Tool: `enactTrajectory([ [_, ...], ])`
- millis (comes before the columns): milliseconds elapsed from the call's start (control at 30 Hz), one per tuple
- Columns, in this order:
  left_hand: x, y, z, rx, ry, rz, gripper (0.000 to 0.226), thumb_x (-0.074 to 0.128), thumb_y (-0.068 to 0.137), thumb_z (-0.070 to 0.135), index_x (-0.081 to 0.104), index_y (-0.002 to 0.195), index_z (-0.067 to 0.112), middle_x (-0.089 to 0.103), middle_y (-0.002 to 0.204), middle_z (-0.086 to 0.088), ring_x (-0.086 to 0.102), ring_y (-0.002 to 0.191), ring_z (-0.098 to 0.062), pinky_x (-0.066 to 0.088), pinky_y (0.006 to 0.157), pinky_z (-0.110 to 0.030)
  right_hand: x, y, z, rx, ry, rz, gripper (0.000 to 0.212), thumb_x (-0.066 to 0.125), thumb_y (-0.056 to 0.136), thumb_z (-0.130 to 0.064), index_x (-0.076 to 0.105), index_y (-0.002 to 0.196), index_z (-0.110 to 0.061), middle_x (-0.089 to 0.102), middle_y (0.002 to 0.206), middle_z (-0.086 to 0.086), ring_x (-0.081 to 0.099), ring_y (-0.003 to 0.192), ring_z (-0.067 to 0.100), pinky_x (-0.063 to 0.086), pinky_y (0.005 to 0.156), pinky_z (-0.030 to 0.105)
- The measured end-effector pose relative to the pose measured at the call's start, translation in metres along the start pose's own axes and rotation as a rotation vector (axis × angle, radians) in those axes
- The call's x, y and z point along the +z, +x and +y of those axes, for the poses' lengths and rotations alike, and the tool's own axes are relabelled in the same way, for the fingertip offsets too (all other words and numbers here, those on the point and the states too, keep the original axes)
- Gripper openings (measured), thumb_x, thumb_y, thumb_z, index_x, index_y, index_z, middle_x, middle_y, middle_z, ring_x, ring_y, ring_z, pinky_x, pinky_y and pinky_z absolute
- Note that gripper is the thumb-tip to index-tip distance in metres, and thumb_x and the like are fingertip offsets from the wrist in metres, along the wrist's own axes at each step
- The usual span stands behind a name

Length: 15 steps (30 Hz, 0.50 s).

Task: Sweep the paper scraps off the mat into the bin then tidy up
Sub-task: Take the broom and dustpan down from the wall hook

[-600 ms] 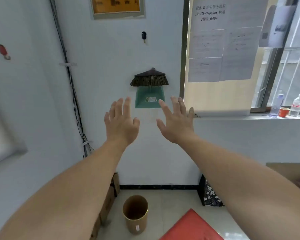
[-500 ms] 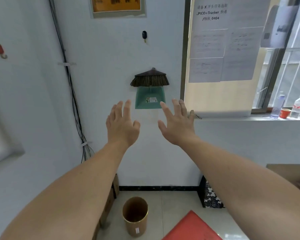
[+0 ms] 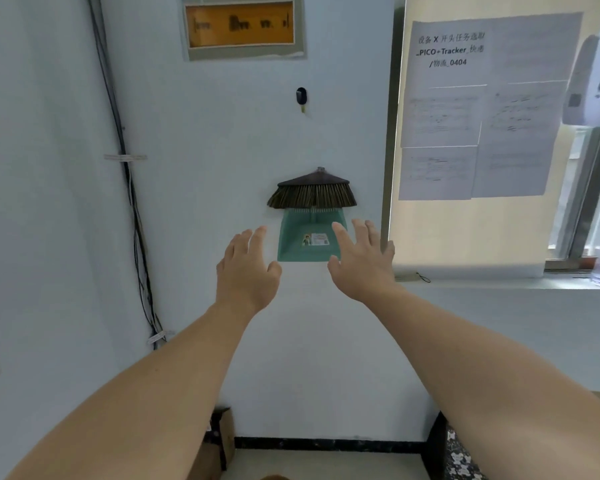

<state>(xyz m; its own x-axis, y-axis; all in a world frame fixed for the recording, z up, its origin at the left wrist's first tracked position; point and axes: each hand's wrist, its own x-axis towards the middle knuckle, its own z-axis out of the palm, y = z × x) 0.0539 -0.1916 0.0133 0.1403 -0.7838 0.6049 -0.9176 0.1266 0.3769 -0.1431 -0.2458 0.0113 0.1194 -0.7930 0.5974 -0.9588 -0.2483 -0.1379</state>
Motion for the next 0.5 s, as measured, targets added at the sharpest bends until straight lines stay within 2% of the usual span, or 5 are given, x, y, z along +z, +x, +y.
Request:
enactTrajectory([
  [133,0.011,0.039,-0.032,-0.039,0.033,-0.007,0.063,0.047,0.091,0.029,0.024,0.149,0.018,0.029,0.155,-0.006,0.024,0.141,-0.028,0.028,0.108,-0.049,0.032,0.035,-0.009,-0.016,0.041,-0.059,0.059,0.039,0.093,-0.037,0.013,0.146,-0.035,0.008,0.159,0.005,-0.003,0.147,0.028,0.011,0.11,0.065],
  [333,0.05,0.1,-0.045,0.021,0.002,-0.043,0.063,0.047,0.091,0.03,0.025,0.149,0.018,0.03,0.154,-0.005,0.025,0.141,-0.027,0.028,0.109,-0.047,0.063,0.086,0.008,0.043,-0.001,-0.047,0.059,0.039,0.094,-0.036,0.014,0.147,-0.032,0.01,0.158,0.007,-0.001,0.147,0.029,0.015,0.11,0.065],
  [500,0.096,0.146,-0.075,0.059,-0.014,-0.087,0.063,0.046,0.091,0.03,0.026,0.149,0.017,0.029,0.155,-0.006,0.024,0.141,-0.027,0.028,0.11,-0.048,0.105,0.129,-0.006,0.054,-0.035,-0.055,0.059,0.039,0.096,-0.037,0.013,0.148,-0.031,0.01,0.159,0.007,0.0,0.147,0.03,0.013,0.11,0.065],
])
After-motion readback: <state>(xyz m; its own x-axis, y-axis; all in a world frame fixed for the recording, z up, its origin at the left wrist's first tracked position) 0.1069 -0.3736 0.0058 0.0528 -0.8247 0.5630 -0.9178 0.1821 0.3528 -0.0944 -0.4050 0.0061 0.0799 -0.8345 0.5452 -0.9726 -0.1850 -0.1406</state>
